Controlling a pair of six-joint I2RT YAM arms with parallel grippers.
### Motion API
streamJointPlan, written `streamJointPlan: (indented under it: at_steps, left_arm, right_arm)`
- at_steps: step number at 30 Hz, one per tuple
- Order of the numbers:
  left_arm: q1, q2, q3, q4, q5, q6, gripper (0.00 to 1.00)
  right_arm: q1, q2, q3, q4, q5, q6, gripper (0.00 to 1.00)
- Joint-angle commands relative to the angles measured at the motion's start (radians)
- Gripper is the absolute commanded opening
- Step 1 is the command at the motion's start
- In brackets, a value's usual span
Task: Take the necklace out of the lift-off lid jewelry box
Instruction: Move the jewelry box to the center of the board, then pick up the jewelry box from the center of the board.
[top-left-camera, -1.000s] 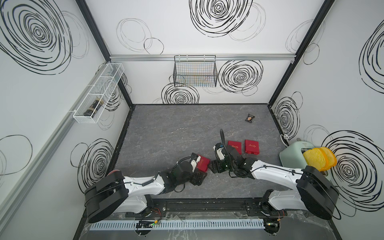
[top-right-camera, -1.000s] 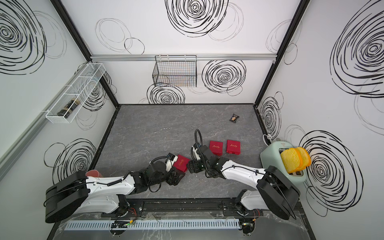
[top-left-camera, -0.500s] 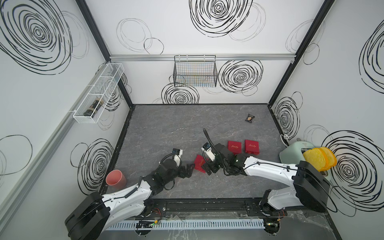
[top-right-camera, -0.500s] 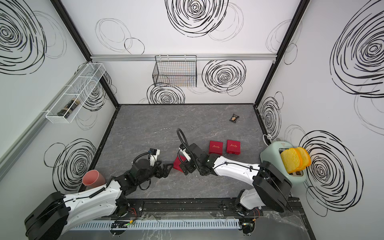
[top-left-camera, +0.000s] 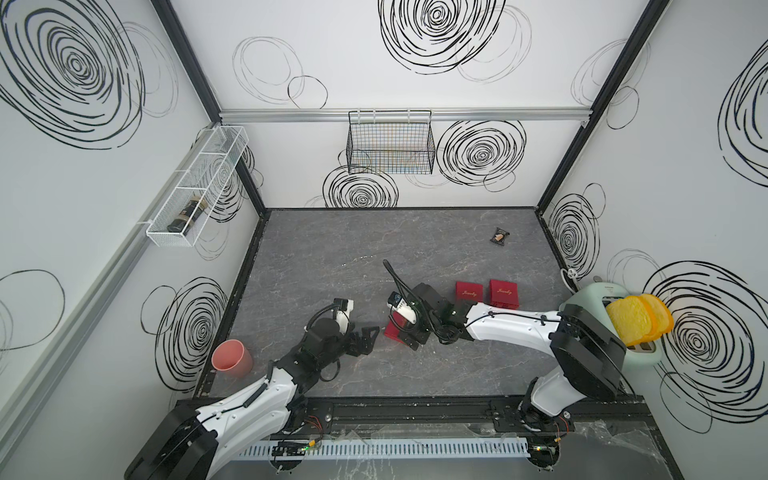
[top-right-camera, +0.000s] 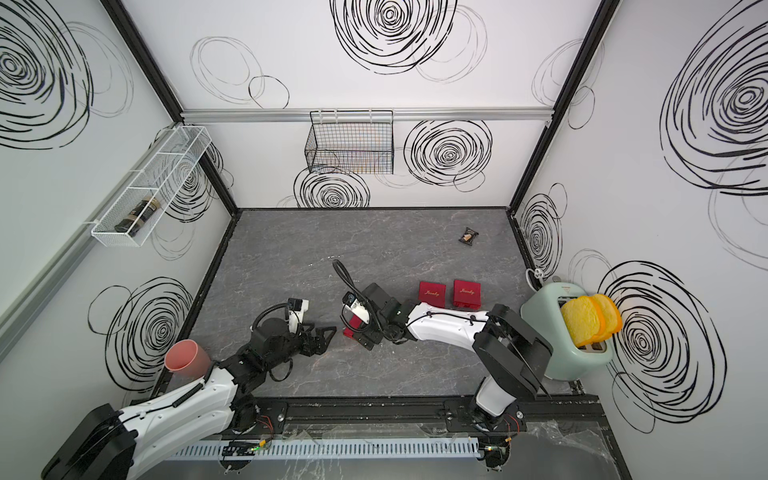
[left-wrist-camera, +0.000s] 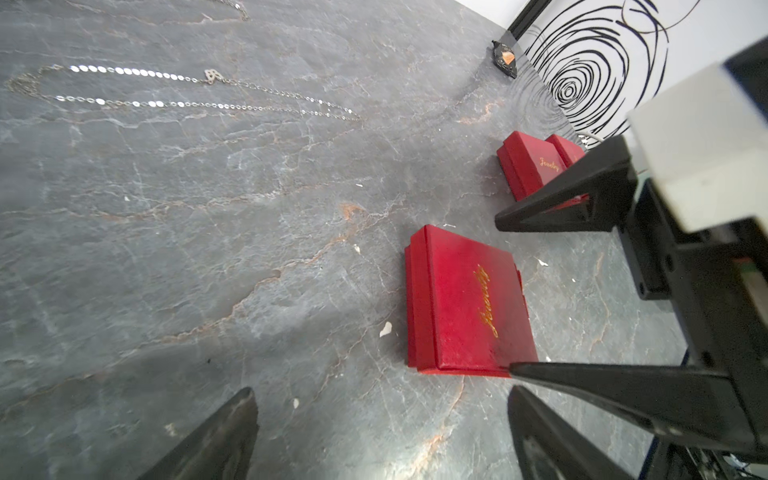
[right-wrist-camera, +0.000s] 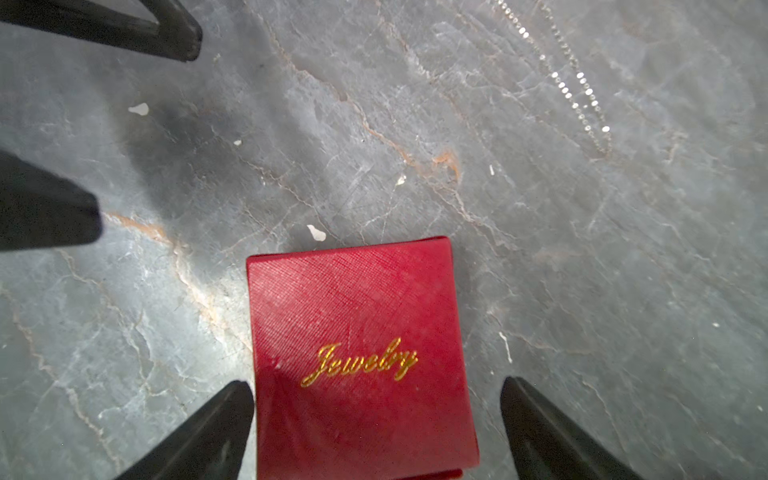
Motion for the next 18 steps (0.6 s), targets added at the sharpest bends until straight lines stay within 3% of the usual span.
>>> streamJointPlan:
  at_steps: [1,6,12,18]
  left_arm:
    - [0.007,0.024,-0.003,0.067,0.046,0.016,0.96]
    - [0.007,0.035,-0.003,0.078,0.058,0.024,0.96]
    - [0.007,0.022,-0.010,0.081,0.064,0.026,0.96]
    - [0.007,0.030,-0.007,0.083,0.067,0.027,0.96]
  right_arm:
    - [0.005,0.018,0.038,-0.024,-0.031,-0.037,0.97]
    - [0.005,0.054,0.048,-0.024,-0.043,-0.046,0.97]
    - [0.009,0.108,0.074,-0.044,0.063,-0.049,0.97]
    - [0.013,0.104,0.076,-0.038,0.082,-0.057,0.97]
